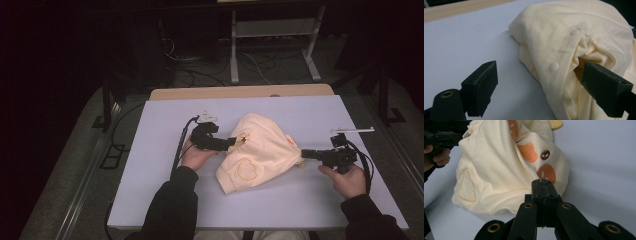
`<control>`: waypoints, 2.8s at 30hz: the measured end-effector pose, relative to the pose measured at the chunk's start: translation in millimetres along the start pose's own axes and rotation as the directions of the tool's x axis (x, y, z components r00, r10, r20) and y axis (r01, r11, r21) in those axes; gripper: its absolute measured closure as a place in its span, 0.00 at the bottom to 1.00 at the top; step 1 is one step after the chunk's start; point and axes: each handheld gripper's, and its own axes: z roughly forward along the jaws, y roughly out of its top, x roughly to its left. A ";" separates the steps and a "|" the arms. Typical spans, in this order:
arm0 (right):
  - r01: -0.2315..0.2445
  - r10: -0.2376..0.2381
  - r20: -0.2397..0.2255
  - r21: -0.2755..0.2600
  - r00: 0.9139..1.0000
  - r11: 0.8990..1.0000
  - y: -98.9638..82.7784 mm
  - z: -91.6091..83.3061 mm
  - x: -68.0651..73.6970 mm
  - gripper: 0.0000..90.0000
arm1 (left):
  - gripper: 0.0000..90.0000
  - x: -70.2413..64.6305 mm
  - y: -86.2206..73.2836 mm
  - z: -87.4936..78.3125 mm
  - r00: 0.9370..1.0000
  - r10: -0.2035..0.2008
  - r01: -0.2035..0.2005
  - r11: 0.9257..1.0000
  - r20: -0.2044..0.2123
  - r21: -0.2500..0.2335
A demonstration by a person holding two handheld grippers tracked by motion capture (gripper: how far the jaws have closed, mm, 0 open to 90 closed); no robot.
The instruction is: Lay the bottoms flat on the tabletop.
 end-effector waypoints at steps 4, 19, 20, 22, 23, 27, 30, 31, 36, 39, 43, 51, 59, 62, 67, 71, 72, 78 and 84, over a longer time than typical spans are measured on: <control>-0.006 0.006 0.002 0.003 1.000 1.000 0.1 0.1 -1.3 0.98 | 0.17 -1.9 -2.4 5.1 1.000 0.002 -0.002 1.000 0.008 0.020; -0.008 0.008 0.002 0.004 1.000 1.000 -0.3 -0.2 -2.8 0.98 | 0.41 -0.1 -8.9 12.9 0.997 -0.036 0.033 0.998 0.071 0.046; -0.008 0.008 0.001 0.004 1.000 1.000 -0.4 -0.2 -2.8 0.98 | 0.45 0.1 -9.2 13.2 0.996 -0.038 0.034 0.998 0.077 0.049; -0.008 0.008 0.001 0.005 1.000 1.000 -0.4 0.0 -2.7 0.98 | 0.50 0.4 -9.7 14.6 0.995 -0.038 0.033 0.998 0.088 0.052; -0.008 0.008 0.001 0.004 1.000 1.000 -0.5 -0.1 -2.6 0.98 | 0.53 0.3 -9.9 15.0 0.995 -0.036 0.031 0.998 0.091 0.057; -0.007 0.007 0.000 0.003 1.000 1.000 -0.5 0.1 -2.4 0.98 | 0.69 -2.4 -10.3 16.4 0.997 0.004 -0.010 0.997 0.075 0.077; -0.006 0.006 0.000 0.004 1.000 1.000 -0.6 0.3 -2.3 0.98 | 0.74 -2.7 -10.0 16.1 0.997 0.011 -0.017 0.997 0.073 0.079; -0.006 0.006 0.000 0.005 1.000 1.000 -0.7 0.5 -2.4 0.98 | 0.79 -2.8 -9.8 15.6 0.997 0.010 -0.016 0.996 0.070 0.084; -0.011 0.011 -0.006 0.002 1.000 1.000 -0.4 0.0 -1.8 0.98 | 0.88 -2.0 -6.5 8.2 0.999 0.008 -0.010 0.998 0.033 0.056; -0.015 0.015 -0.015 -0.003 1.000 1.000 0.4 -0.2 -1.6 0.98 | 0.89 -0.7 -4.6 3.1 1.000 0.012 -0.013 0.999 0.018 0.042; -0.007 0.007 -0.027 -0.011 1.000 1.000 4.9 -0.5 2.4 0.98 | 0.89 3.0 0.9 -11.1 1.000 0.015 -0.014 1.000 -0.012 0.022; 0.014 -0.015 -0.033 -0.025 0.999 1.000 18.8 3.1 11.7 0.98 | 0.89 3.9 14.0 -38.6 0.997 0.059 -0.058 0.998 -0.047 0.019; 0.050 -0.050 -0.003 -0.036 0.999 0.998 52.7 3.7 25.1 0.98 | 0.89 -1.3 33.0 -62.7 0.993 0.098 -0.099 0.995 -0.070 -0.013; 0.061 -0.061 0.004 -0.040 0.998 0.997 60.3 3.1 29.2 0.98 | 0.89 -2.2 35.8 -66.8 0.992 0.099 -0.101 0.995 -0.076 -0.020; 0.074 -0.074 0.015 -0.052 0.997 0.996 75.9 2.1 37.1 0.98 | 0.89 -3.7 42.6 -76.7 0.990 0.106 -0.109 0.993 -0.093 -0.036; 0.074 -0.073 0.017 -0.074 0.997 0.995 93.1 1.3 43.6 0.98 | 0.89 -4.3 50.6 -84.8 0.988 0.116 -0.121 0.991 -0.104 -0.049; 0.073 -0.072 0.018 -0.078 0.997 0.994 96.9 1.6 45.1 0.98 | 0.89 -4.7 52.7 -87.0 0.987 0.119 -0.126 0.991 -0.108 -0.053; 0.078 -0.076 0.026 -0.099 0.997 0.992 115.2 2.1 52.8 0.98 | 0.89 -6.5 65.9 -100.6 0.983 0.136 -0.146 0.986 -0.126 -0.077; 0.096 -0.091 0.044 -0.108 0.995 0.990 134.2 1.0 63.1 0.98 | 0.89 -10.7 75.8 -112.1 0.980 0.149 -0.163 0.981 -0.128 -0.105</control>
